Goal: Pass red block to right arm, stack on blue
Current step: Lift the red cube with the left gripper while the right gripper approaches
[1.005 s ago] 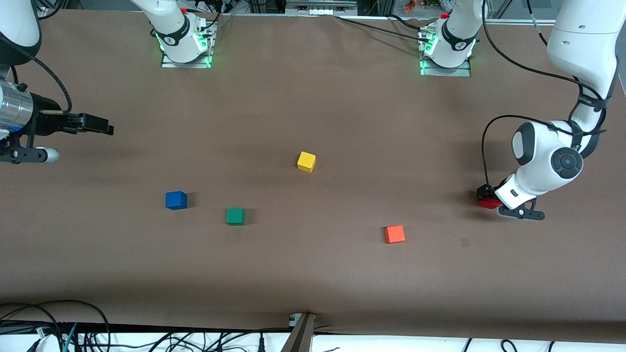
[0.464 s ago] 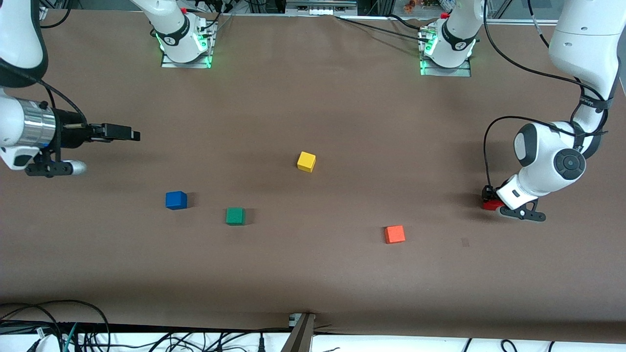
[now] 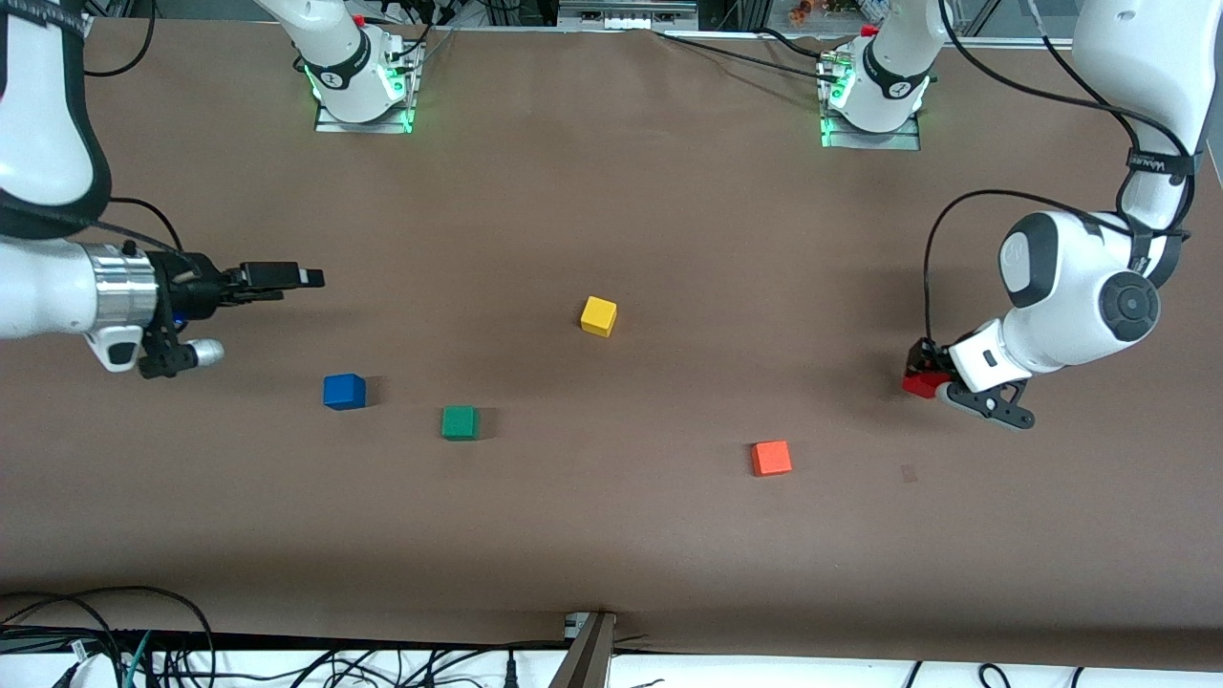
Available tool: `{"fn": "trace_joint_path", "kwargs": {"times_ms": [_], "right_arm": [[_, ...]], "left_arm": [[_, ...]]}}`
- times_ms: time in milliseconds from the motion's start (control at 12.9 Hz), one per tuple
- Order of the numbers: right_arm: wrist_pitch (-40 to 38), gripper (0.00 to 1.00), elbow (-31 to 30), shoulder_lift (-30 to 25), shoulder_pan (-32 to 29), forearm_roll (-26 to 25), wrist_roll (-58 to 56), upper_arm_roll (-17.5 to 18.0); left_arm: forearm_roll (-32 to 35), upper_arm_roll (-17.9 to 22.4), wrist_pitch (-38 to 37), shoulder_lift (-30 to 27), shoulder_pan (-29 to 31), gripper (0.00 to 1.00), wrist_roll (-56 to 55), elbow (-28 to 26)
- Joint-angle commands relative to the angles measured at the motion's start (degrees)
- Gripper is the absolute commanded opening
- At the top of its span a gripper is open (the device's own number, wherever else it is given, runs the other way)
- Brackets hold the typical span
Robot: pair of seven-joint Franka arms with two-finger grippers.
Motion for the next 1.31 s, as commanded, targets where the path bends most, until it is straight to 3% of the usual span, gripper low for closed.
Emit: {"fn": "trace_joint_path", "kwargs": {"times_ms": [0, 155, 309, 541, 695, 927, 1082, 1236], "right_arm": [[-0.67, 1.0, -0.03, 2.33, -0.22, 7.48, -1.54, 0.26], [-0.32, 1.0, 0.06, 5.4, 0.13, 15.65, -1.55, 0.26], [0.9, 1.0, 0.06, 7.78, 2.14, 22.78, -1.63, 0.35], [5.47, 1.0, -0.03, 9.62, 5.4, 28.85, -1.63, 0.44], [8.1, 1.0, -0.29, 11.47, 7.33, 33.06, -3.55, 0.44], [10.66, 1.0, -0.91, 14.19, 10.23, 39.23, -5.31, 0.44], [12.42, 1.0, -2.48, 14.55, 12.6, 44.57, -8.66, 0.44], [14.44, 1.0, -3.89, 14.55, 14.54, 48.54, -8.75, 0.44]], "left_arm": [[-13.63, -0.8, -4.75, -0.49, 1.33, 0.0, 15.67, 1.33], [-23.04, -1.06, -5.02, 0.65, 0.54, 0.0, 27.72, 2.39], [-29.74, -4.74, -6.51, 1.1, 0.8, 0.0, 35.4, 2.83], [-42.73, -8.79, -6.69, 2.85, 0.45, 0.05, 50.22, 3.09], [-50.91, -11.42, -6.78, 4.79, 0.01, 0.03, 62.7, 4.15], [-61.18, -13.62, -6.25, 6.63, -2.01, 0.0, 71.16, 4.15], [-76.44, -14.07, -5.03, 8.47, -6.74, 0.0, 80.73, 4.24], [-84.58, -13.98, -1.17, 9.27, -10.87, 0.0, 87.0, 4.32]]}}
